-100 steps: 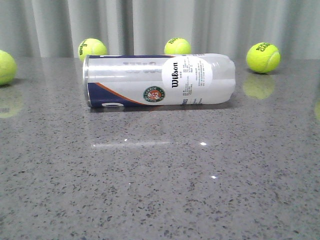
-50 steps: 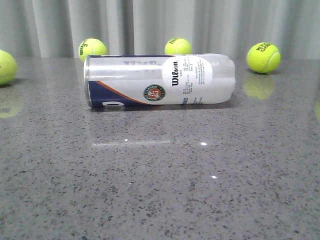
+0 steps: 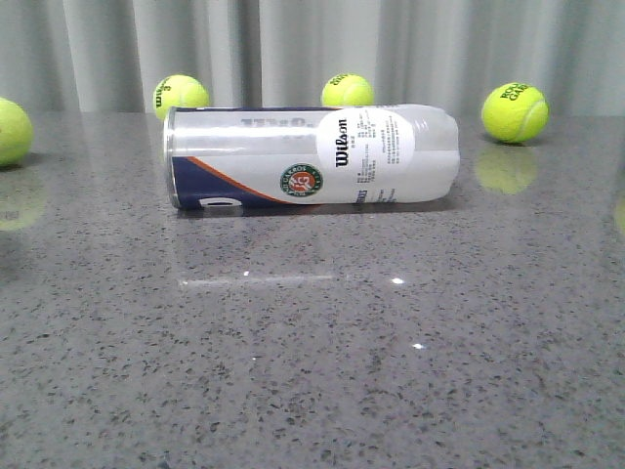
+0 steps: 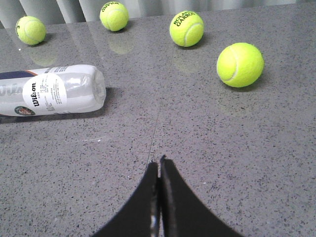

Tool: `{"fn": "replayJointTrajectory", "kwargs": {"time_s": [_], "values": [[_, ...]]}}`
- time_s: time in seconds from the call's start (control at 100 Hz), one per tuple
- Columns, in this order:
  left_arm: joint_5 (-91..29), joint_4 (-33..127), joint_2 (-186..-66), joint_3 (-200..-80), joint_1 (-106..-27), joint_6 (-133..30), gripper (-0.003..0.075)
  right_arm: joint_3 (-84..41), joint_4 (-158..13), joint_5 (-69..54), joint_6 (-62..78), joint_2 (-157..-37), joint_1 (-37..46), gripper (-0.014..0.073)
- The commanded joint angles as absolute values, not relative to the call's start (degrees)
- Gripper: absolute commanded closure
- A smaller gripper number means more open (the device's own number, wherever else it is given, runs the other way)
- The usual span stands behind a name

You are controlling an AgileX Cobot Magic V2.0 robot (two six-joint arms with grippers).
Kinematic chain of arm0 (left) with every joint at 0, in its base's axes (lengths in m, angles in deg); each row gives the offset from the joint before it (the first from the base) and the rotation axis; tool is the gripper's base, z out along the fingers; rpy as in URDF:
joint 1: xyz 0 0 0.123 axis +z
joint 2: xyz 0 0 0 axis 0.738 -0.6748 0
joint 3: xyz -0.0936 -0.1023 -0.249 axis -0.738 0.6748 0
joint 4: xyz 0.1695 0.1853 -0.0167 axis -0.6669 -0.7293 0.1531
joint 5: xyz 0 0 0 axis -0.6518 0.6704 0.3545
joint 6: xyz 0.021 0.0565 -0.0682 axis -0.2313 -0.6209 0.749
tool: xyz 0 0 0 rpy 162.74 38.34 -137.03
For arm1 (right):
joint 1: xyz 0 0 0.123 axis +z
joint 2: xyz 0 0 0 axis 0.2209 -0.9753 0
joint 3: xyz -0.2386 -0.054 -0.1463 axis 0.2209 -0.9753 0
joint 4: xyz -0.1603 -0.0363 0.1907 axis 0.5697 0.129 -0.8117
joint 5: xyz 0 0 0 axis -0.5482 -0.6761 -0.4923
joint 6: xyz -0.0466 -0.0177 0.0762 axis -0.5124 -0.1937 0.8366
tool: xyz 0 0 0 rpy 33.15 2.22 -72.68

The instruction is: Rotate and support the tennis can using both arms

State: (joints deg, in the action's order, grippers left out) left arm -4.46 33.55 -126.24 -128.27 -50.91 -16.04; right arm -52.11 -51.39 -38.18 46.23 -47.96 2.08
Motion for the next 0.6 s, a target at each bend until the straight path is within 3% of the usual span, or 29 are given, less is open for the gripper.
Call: {"fn": "replayJointTrajectory", "kwargs": {"time_s": [0.0,0.26,0.59], "values": [[-7.1,43.0,-130.0,-132.6,-52.5,-19.8,0.0136,-50.8,-51.1,-33.6,46.1,-48.7,1.7,0.0645],[-0.8,69.4,-142.3,-139.6,-55.0,-34.1,0.0136,-50.8,-51.1,-33.6,46.1,-48.7,1.7,0.0645],[2.4,85.5,-154.1,-146.9,-60.2,-42.0,0.0136,-50.8,-51.1,-33.6,46.1,-48.7,1.7,0.0645]]}}
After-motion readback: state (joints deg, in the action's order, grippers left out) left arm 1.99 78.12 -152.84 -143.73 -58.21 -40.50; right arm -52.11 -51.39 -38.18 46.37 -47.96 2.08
